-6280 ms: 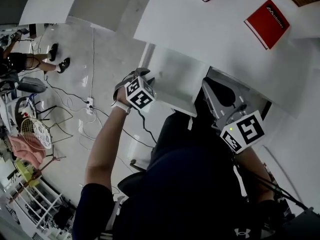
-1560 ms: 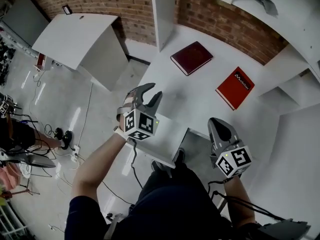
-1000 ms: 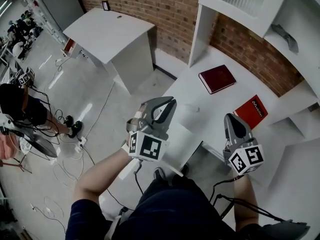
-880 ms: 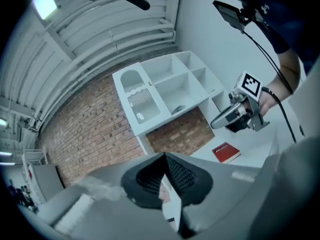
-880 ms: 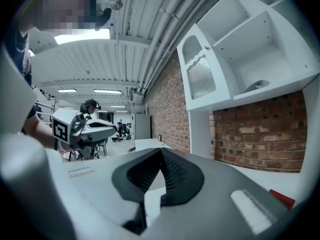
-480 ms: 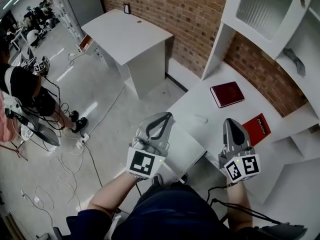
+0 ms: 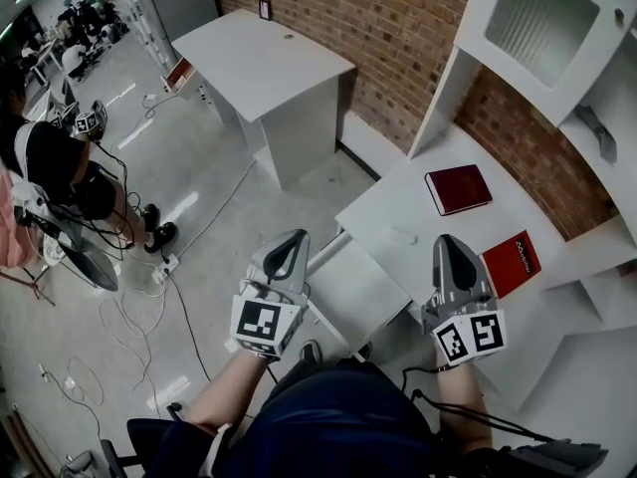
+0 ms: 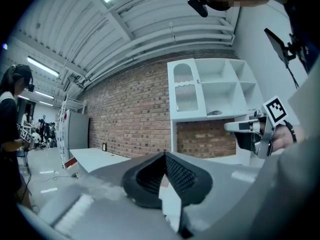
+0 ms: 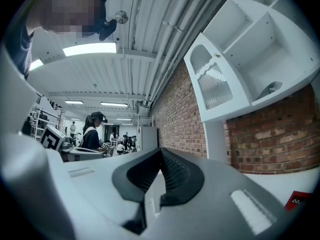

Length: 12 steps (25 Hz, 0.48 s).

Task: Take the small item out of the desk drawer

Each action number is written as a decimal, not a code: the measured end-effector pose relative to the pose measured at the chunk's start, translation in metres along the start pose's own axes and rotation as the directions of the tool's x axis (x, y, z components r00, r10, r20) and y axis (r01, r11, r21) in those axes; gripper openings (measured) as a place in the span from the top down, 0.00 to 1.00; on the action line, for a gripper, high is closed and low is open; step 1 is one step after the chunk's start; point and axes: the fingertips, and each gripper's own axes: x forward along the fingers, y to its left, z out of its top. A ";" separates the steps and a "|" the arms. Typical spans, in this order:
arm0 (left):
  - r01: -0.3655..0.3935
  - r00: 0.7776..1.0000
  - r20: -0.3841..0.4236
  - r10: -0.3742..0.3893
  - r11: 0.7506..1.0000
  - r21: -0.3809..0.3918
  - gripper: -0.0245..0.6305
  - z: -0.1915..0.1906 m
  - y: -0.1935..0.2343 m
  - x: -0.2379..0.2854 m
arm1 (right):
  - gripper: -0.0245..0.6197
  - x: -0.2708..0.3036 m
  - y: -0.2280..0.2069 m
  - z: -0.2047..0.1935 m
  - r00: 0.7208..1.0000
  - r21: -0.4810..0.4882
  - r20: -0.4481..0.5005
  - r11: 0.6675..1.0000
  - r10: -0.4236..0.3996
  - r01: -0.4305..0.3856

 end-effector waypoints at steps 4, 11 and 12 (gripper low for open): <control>-0.002 1.000 -0.019 0.002 1.000 -0.016 0.96 -0.005 0.002 0.002 | 0.96 0.001 -0.002 0.004 1.000 -0.012 0.025 1.000 -0.004 0.004; 0.047 0.998 -0.028 -0.048 0.999 -0.016 0.96 -0.011 -0.018 0.017 | 0.96 -0.005 -0.012 -0.003 1.000 -0.020 0.019 1.000 -0.019 0.020; 0.053 0.998 -0.030 -0.054 0.998 -0.017 0.96 -0.012 -0.020 0.019 | 0.96 -0.005 -0.013 -0.004 1.000 -0.020 0.018 1.000 -0.022 0.022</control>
